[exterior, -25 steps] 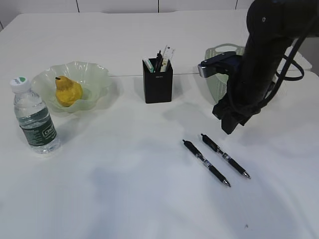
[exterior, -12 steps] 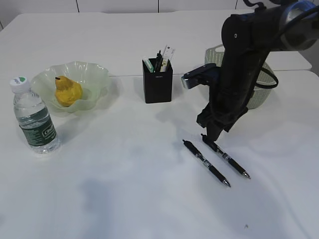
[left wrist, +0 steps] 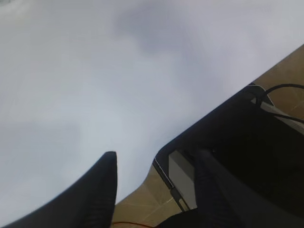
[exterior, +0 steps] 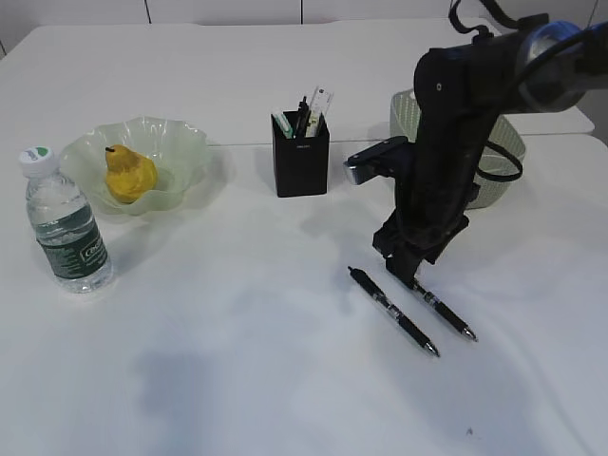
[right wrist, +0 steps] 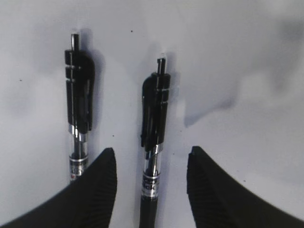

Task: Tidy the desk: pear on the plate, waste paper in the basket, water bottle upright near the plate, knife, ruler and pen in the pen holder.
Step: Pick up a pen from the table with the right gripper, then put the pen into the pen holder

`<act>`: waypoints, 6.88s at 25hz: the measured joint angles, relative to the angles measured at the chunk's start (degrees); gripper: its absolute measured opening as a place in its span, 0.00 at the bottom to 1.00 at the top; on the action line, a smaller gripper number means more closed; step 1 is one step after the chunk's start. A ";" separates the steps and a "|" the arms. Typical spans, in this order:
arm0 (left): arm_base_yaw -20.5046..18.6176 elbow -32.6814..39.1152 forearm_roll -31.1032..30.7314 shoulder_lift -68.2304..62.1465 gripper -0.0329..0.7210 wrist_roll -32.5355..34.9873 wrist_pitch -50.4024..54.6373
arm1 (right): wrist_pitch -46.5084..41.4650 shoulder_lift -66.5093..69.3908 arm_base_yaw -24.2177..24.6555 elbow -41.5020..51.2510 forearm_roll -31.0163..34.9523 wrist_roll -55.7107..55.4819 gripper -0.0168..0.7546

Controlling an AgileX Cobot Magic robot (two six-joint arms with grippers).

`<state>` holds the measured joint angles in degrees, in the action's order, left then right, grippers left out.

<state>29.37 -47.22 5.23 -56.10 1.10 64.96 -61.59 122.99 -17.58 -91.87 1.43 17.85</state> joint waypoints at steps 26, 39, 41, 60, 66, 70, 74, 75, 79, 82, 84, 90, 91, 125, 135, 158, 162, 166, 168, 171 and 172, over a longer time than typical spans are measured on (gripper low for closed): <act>0.00 0.81 1.30 0.04 0.54 -0.37 0.03 | 0.96 6.13 -0.59 -3.40 -1.06 -4.85 0.53; 0.00 0.81 1.90 0.04 0.54 -0.37 0.03 | 0.49 6.99 -0.67 -4.28 -1.06 -5.79 0.43; 0.00 0.81 1.90 0.04 0.54 -0.37 0.03 | 0.40 6.99 -0.67 -4.28 -0.96 -5.79 0.37; 0.00 0.81 1.97 0.04 0.52 -0.37 0.03 | -0.33 6.99 -0.67 -4.51 -0.87 -5.90 0.18; 0.00 0.81 1.97 0.04 0.47 -0.37 0.03 | -4.40 7.95 -0.67 -7.46 -1.43 -6.00 0.17; 0.00 0.81 2.02 0.04 0.43 -0.37 0.03 | -7.15 7.95 -0.67 -12.35 -1.43 -6.20 0.17; 0.00 0.81 2.02 0.04 0.40 -0.37 0.13 | -7.70 7.95 -0.67 -16.57 -1.43 -6.22 0.17; 0.00 0.81 2.02 0.04 0.39 -0.37 0.13 | -7.91 7.95 -0.67 -19.48 -1.43 -6.41 0.17; 0.00 0.81 2.11 0.04 0.39 -0.37 0.13 | -8.28 7.95 -0.67 -24.69 -1.43 -6.68 0.17; 0.00 0.81 2.15 0.04 0.39 -0.37 0.13 | -8.40 7.95 -0.67 -29.08 -1.43 -6.77 0.17; 0.00 0.81 2.15 0.04 0.38 -0.37 0.13 | -8.52 7.95 -0.67 -31.46 -0.85 -6.77 0.17; 0.00 0.81 2.15 0.04 0.38 -0.37 0.24 | -8.73 7.95 -0.67 -35.02 -0.07 -6.92 0.17; 0.00 0.81 2.15 0.04 0.38 -0.37 0.24 | -7.77 7.95 -0.67 -35.17 0.43 -6.92 0.17; 0.00 0.81 2.24 0.04 0.36 -0.37 0.16 | 41.50 12.23 -1.31 -35.25 7.25 -6.72 0.17; 0.00 0.81 2.24 0.04 0.36 -0.37 -0.78 | 44.39 13.30 -2.31 -33.84 8.28 -6.72 0.17; 0.00 0.81 2.24 0.04 0.36 -0.37 -1.96 | 53.06 13.38 -2.31 -22.05 9.58 -6.72 0.17; 0.00 0.81 2.24 0.04 0.36 -0.37 -2.15 | 52.81 13.38 -2.31 -20.64 9.79 -6.72 0.17; 0.00 0.81 2.24 0.04 0.36 -0.37 -2.38 | 52.71 13.38 -2.31 -20.54 9.79 -6.72 0.17; 0.00 0.81 2.24 0.04 0.36 -0.37 -2.50 | 52.71 13.38 -2.31 -20.55 9.79 -6.72 0.17; 0.00 0.81 2.28 0.04 0.36 -0.37 -2.61 | 52.60 13.38 -2.31 -20.55 9.79 -6.61 0.17; 0.00 0.81 2.28 0.04 0.36 -0.37 -2.61 | 52.60 13.38 -2.31 -20.55 9.79 -6.61 0.18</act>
<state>29.37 -46.41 7.51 -56.06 0.73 62.35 -8.99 136.36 -19.89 -112.42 11.21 11.24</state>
